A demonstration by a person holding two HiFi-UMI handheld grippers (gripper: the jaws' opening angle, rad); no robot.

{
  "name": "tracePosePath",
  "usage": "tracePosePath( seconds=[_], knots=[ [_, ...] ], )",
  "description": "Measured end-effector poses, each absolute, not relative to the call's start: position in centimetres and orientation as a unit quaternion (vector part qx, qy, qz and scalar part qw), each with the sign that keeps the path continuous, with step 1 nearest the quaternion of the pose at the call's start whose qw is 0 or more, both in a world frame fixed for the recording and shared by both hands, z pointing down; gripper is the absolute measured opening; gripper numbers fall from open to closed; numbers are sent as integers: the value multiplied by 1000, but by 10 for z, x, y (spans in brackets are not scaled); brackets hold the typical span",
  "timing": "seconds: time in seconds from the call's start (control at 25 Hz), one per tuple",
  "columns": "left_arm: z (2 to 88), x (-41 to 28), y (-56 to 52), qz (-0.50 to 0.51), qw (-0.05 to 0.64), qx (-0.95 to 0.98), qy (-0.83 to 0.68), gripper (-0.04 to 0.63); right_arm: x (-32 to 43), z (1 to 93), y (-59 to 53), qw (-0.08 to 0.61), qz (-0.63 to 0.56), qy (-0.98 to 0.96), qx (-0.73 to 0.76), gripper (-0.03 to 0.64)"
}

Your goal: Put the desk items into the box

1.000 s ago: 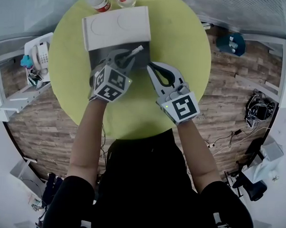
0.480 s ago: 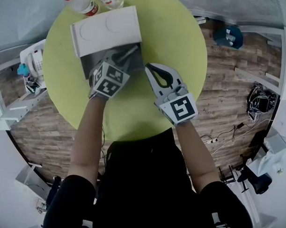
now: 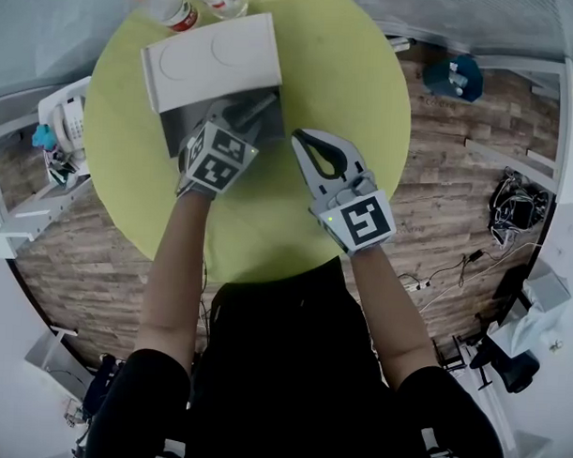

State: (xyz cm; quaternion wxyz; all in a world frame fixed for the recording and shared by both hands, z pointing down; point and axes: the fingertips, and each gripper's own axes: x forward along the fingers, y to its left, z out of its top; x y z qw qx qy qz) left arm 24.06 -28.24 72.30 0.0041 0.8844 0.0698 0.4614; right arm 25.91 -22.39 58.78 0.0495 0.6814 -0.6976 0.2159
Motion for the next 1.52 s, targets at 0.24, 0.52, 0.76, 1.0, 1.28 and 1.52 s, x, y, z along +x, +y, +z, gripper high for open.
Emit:
tracePosePath(
  seconds=[0.24, 0.52, 0.76, 1.0, 1.28, 1.52],
  knots=[
    [707, 236, -286, 445, 11, 893, 57, 187, 256, 579, -215, 62, 208, -705, 675, 18],
    [640, 214, -276, 396, 34, 918, 24, 190, 238, 539, -210, 76, 191, -723, 659, 18],
    [552, 184, -252, 319, 50, 946, -19, 189, 208, 493, -203, 68, 167, -756, 629, 18],
    [459, 146, -228, 218, 104, 968, -69, 185, 171, 453, -187, 85, 139, -793, 587, 18],
    [382, 107, -201, 110, 121, 980, -116, 77, 130, 397, -175, 69, 107, -830, 543, 18],
    [358, 81, -200, 90, 83, 979, -164, 12, 105, 366, -174, 42, 94, -853, 511, 17]
  ],
)
